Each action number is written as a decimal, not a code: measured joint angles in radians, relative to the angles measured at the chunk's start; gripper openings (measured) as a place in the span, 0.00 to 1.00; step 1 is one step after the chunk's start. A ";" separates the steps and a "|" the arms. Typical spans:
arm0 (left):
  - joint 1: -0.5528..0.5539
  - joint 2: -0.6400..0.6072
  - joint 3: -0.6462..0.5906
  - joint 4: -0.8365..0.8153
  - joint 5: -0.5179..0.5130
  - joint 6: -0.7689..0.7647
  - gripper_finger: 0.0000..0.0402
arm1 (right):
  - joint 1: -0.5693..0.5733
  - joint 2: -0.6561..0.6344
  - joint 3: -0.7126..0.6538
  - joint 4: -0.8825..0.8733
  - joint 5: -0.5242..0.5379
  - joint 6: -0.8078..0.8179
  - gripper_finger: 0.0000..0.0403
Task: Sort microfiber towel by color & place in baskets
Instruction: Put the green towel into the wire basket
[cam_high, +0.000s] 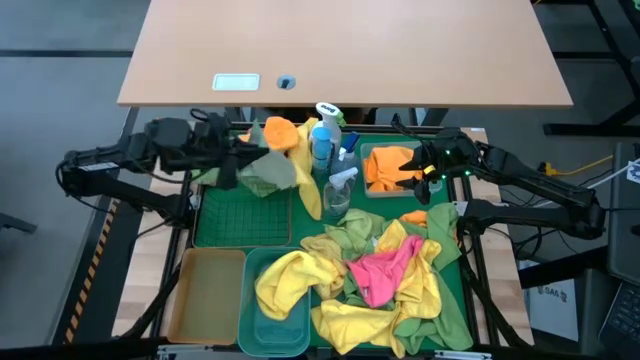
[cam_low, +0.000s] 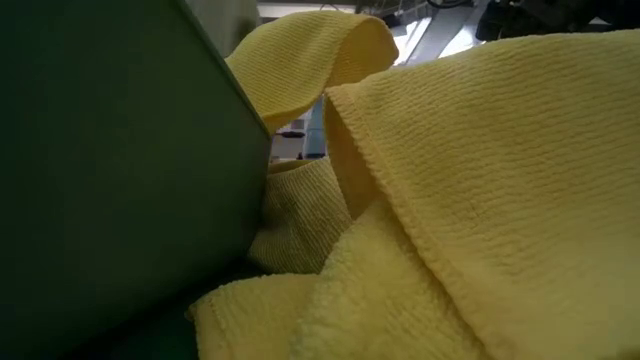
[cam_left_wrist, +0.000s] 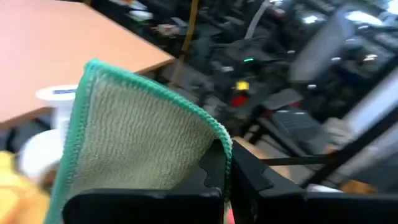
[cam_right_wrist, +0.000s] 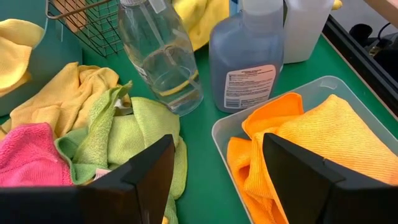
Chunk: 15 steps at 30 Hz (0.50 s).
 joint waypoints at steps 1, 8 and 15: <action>-0.015 0.000 0.022 -0.013 0.004 -0.007 0.00 | 0.000 0.000 0.000 0.000 0.000 0.000 0.60; -0.131 -0.001 0.150 -0.115 0.016 -0.056 0.00 | 0.000 0.000 0.000 0.000 0.000 0.000 0.60; -0.239 -0.001 0.237 -0.160 0.118 -0.153 0.00 | 0.000 0.000 0.000 0.000 0.000 0.000 0.60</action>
